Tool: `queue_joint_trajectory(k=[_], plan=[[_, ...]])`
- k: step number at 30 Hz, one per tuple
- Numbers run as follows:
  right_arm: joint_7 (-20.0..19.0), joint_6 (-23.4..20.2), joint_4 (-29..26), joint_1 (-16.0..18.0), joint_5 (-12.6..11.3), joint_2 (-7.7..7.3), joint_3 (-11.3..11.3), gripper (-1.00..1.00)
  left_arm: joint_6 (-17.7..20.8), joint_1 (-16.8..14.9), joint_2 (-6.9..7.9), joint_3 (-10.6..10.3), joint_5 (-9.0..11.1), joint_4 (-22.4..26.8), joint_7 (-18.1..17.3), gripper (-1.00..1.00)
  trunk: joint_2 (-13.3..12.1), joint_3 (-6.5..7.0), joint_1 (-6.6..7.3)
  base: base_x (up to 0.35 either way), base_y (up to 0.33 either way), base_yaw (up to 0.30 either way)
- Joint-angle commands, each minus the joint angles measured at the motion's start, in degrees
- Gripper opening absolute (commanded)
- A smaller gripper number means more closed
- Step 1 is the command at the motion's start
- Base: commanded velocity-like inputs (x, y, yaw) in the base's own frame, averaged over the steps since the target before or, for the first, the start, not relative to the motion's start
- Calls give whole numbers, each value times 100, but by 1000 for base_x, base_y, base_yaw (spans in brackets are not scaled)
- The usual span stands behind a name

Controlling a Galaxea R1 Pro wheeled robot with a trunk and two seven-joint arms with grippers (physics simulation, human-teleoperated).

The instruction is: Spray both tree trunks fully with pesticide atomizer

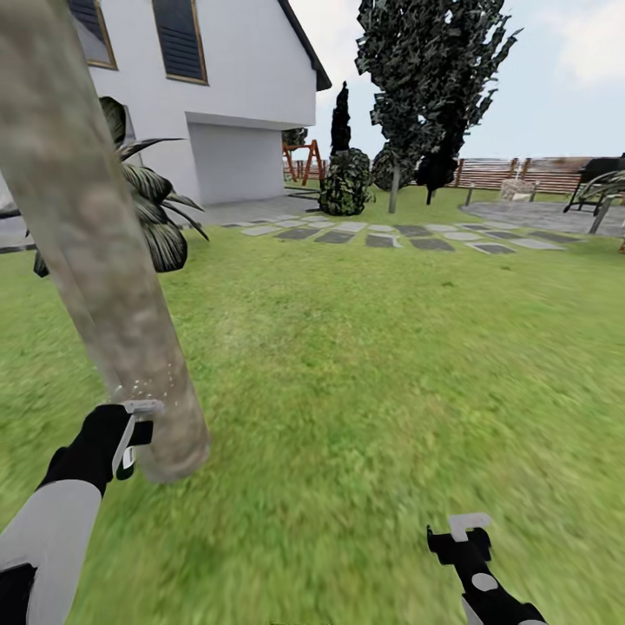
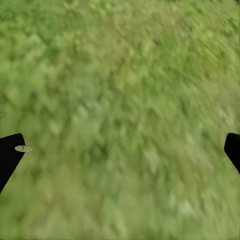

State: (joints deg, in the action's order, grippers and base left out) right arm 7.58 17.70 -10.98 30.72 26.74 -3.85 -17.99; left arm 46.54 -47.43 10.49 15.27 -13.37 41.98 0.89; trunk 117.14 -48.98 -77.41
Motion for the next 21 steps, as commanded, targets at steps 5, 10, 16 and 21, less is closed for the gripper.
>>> queue_joint_trajectory(k=[5, 10, 16, 21], plan=[[16, 23, 9, 4, 61, -1, -38, 100, 15, -4, -4, 11, -1, 6, 16, -100, 3, -5, 1, -52, -272, 276], [16, 22, 9, 4, 60, -1, -38, 100, 13, -3, -13, 3, 1, 10, 17, -100, 3, -5, 1, -1, -272, 276], [16, 23, 9, 4, 59, -1, -38, 100, 13, -3, -21, 3, -1, 8, 25, -100, 3, -5, 1, 109, -272, 114], [16, 23, 9, 4, 59, -1, -38, 100, 13, 2, -29, 2, -6, 4, 26, -100, 3, -5, 1, 144, -272, 3]])
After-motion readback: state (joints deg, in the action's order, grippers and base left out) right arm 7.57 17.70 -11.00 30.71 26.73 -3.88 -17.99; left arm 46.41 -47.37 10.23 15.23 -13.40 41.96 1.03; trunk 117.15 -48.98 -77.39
